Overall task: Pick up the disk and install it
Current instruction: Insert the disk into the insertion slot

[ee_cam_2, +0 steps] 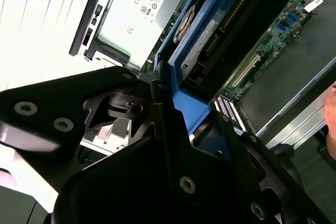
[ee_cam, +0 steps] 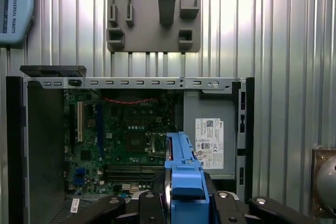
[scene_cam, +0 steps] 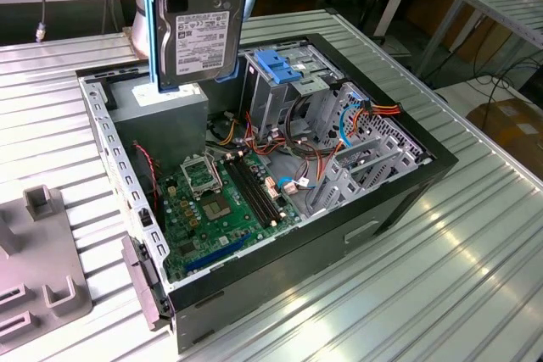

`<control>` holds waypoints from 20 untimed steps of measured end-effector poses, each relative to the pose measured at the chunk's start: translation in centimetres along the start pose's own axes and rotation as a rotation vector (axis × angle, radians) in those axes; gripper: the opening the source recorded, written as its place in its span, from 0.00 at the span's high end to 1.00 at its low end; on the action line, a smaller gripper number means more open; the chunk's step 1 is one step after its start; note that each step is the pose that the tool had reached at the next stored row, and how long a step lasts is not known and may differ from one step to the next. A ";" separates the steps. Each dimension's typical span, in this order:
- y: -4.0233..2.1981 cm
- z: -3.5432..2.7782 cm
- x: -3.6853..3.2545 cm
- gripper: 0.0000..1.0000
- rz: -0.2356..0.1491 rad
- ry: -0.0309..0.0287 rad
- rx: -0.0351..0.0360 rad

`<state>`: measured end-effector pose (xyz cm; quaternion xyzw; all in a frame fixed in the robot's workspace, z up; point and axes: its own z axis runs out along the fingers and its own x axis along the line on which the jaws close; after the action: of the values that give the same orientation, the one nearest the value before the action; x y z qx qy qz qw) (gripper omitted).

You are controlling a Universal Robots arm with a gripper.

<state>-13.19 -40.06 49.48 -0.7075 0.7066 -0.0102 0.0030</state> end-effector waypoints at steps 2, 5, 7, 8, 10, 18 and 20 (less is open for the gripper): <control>-0.01 0.00 0.28 0.63 0.000 0.0004 0.0000; -0.12 0.02 0.77 0.63 0.000 0.0008 0.0001; -0.53 0.03 0.88 0.63 0.000 0.0008 0.0001; -0.83 0.03 0.92 0.63 0.000 0.0010 0.0000; -1.65 0.05 1.00 0.63 0.000 0.0008 0.0000; -5.81 0.13 1.19 0.63 0.000 0.0009 -0.0029; -6.55 0.14 1.21 0.63 0.000 0.0008 -0.0032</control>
<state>-6.64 -41.27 49.47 -0.7075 0.7066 -0.0093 0.0016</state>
